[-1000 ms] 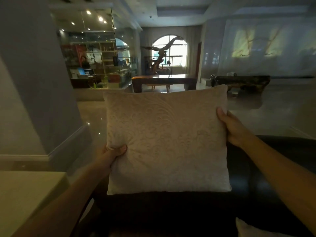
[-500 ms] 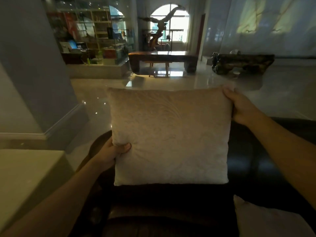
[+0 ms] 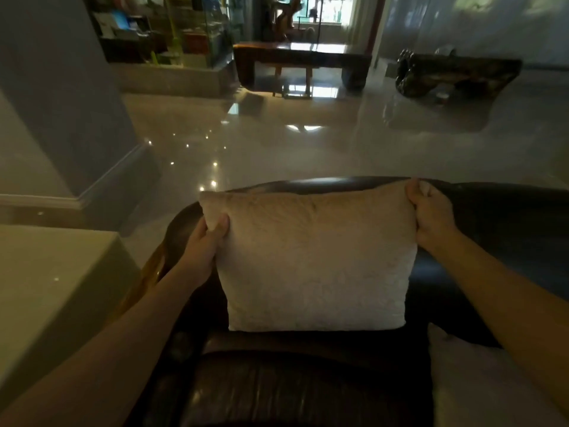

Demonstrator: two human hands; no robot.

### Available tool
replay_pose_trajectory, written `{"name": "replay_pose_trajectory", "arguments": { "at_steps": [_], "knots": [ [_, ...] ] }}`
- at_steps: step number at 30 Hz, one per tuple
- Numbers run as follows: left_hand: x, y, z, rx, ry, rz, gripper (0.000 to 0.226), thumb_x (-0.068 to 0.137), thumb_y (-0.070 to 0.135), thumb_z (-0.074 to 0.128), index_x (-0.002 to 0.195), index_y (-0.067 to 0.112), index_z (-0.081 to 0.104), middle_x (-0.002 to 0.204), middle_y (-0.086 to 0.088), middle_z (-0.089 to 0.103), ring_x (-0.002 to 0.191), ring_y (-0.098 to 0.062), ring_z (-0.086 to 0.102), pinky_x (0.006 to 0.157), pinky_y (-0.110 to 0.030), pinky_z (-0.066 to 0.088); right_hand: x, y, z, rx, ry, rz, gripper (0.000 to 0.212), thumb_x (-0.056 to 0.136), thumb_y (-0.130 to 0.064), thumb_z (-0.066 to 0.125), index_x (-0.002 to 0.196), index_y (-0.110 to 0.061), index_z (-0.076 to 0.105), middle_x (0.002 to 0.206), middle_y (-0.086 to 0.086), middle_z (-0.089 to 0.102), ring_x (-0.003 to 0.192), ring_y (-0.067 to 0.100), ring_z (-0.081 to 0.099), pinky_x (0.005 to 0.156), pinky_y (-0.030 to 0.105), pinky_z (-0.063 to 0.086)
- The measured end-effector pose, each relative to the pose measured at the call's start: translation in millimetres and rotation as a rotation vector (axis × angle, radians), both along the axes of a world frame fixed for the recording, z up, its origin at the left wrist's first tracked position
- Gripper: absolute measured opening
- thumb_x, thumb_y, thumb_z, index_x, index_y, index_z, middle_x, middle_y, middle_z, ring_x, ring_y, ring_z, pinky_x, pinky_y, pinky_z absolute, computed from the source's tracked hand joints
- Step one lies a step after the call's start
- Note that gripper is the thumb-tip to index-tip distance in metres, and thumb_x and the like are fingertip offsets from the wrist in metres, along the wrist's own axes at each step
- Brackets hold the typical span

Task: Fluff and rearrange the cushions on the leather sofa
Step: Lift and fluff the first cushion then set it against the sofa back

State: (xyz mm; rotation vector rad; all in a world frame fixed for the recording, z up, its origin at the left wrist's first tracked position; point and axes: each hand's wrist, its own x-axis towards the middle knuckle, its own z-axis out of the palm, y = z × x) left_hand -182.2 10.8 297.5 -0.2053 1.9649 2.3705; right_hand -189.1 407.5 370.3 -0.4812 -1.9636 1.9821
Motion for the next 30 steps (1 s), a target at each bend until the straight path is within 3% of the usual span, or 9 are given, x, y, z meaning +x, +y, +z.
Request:
{"name": "replay_pose_trajectory", "arguments": {
  "at_steps": [3, 7, 10, 14, 17, 22, 30],
  "knots": [
    [4.0, -3.9, -24.0, -0.039, -0.075, 0.062, 0.058, 0.079, 0.055, 0.071, 0.13, 0.03, 0.06, 0.128, 0.003, 0.066, 0.12, -0.022, 0.06, 0.105, -0.05, 0.045, 8.3, -12.1, -28.1, 0.052, -0.085, -0.004, 0.022, 0.09, -0.042, 0.058, 0.086, -0.023, 0.067, 0.102, 0.005, 0.067, 0.095, 0.02, 0.062, 0.082, 0.04, 0.052],
    [7.0, -8.2, -57.1, -0.097, -0.193, 0.13, 0.032, 0.088, 0.04, 0.068, 0.117, 0.027, 0.066, 0.116, 0.002, 0.069, 0.112, -0.024, 0.062, 0.1, -0.049, 0.048, 10.4, -27.2, -75.2, 0.154, -0.179, -0.019, 0.026, 0.09, -0.037, 0.06, 0.068, -0.022, 0.061, 0.077, -0.001, 0.059, 0.08, 0.018, 0.056, 0.075, 0.039, 0.05],
    [9.0, -13.1, -87.6, -0.13, -0.268, 0.138, 0.04, 0.09, 0.036, 0.067, 0.127, 0.024, 0.061, 0.12, 0.003, 0.066, 0.115, -0.023, 0.06, 0.101, -0.052, 0.048, 8.2, -33.2, -115.0, 0.195, -0.265, -0.043, 0.017, 0.089, -0.033, 0.062, 0.074, -0.026, 0.064, 0.08, -0.002, 0.063, 0.088, 0.022, 0.058, 0.082, 0.043, 0.05],
    [9.2, -18.3, -122.1, -0.156, -0.343, 0.15, 0.045, 0.091, 0.031, 0.067, 0.134, 0.024, 0.056, 0.113, 0.009, 0.063, 0.116, -0.022, 0.057, 0.098, -0.047, 0.048, 10.8, -46.1, -156.9, 0.242, -0.355, -0.069, 0.007, 0.091, -0.021, 0.061, 0.088, -0.02, 0.068, 0.089, -0.002, 0.065, 0.09, 0.018, 0.058, 0.079, 0.032, 0.047],
    [8.0, -19.4, -145.0, -0.177, -0.408, 0.137, 0.048, 0.094, 0.025, 0.064, 0.14, 0.02, 0.05, 0.125, 0.003, 0.06, 0.122, -0.025, 0.053, 0.103, -0.049, 0.046, 16.2, -58.4, -183.5, 0.262, -0.404, -0.135, 0.016, 0.088, -0.018, 0.065, 0.1, -0.01, 0.073, 0.092, 0.003, 0.066, 0.092, 0.017, 0.058, 0.077, 0.026, 0.044],
    [10.1, -21.8, -175.9, -0.219, -0.497, 0.086, 0.048, 0.097, 0.021, 0.059, 0.143, 0.021, 0.046, 0.143, -0.005, 0.053, 0.132, -0.032, 0.049, 0.106, -0.05, 0.044, 27.5, -70.6, -219.7, 0.22, -0.54, -0.242, 0.022, 0.086, -0.023, 0.069, 0.104, -0.01, 0.073, 0.1, 0.006, 0.069, 0.091, 0.015, 0.055, 0.078, 0.027, 0.044],
    [22.6, -26.2, -191.0, -0.299, -0.568, -0.142, 0.064, 0.083, 0.031, 0.071, 0.14, 0.03, 0.041, 0.128, 0.0, 0.058, 0.12, -0.028, 0.057, 0.101, -0.057, 0.049, 41.3, -79.0, -237.7, 0.221, -0.64, -0.313, 0.022, 0.089, -0.021, 0.064, 0.107, -0.011, 0.073, 0.113, 0.011, 0.07, 0.106, 0.027, 0.061, 0.085, 0.031, 0.048]
  ]
}}
